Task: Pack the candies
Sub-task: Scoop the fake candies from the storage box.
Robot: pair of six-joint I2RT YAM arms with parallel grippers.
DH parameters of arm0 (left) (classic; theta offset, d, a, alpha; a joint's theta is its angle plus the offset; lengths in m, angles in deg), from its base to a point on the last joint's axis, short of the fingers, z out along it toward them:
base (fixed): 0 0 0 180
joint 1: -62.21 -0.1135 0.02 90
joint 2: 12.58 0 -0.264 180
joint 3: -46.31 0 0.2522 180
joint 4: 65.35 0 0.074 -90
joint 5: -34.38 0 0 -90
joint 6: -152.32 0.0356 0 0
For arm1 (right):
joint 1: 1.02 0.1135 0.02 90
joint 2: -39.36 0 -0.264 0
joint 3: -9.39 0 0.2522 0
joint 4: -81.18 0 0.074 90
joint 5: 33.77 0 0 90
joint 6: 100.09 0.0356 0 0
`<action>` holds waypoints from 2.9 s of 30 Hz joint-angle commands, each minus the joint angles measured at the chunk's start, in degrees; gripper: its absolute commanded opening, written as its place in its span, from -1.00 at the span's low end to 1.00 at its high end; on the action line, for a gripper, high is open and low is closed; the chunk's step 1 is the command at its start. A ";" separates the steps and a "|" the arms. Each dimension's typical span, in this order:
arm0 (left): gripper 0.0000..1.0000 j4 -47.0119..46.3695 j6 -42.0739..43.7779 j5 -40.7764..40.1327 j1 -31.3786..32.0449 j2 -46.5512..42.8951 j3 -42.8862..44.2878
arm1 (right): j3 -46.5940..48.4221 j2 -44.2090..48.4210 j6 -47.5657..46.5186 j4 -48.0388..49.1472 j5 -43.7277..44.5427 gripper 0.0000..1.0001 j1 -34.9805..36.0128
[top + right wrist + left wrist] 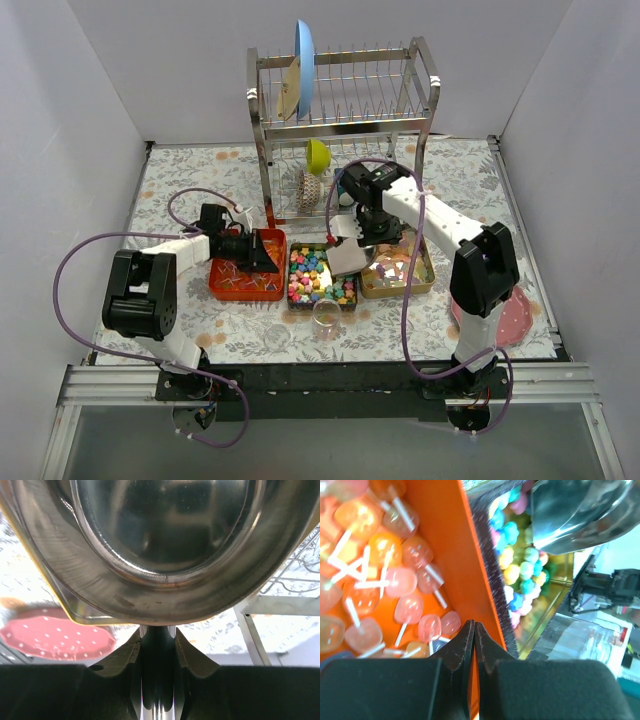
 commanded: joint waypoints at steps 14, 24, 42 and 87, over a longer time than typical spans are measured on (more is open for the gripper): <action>-1.00 -2.92 -7.85 -9.78 0.07 -5.54 -7.34 | 5.31 -7.87 1.17 -2.57 26.58 -0.97 11.03; -1.00 -7.14 -11.81 -7.94 3.58 -2.90 -10.33 | 6.54 -14.72 5.29 -2.57 26.67 -0.97 14.47; -1.00 -12.07 -16.91 1.38 5.96 7.56 -4.88 | 5.93 -17.10 12.24 -1.70 -7.93 -0.97 15.26; -0.31 9.73 1.55 0.59 1.74 -4.91 8.04 | -17.81 16.64 7.76 11.76 -24.68 -0.97 -2.67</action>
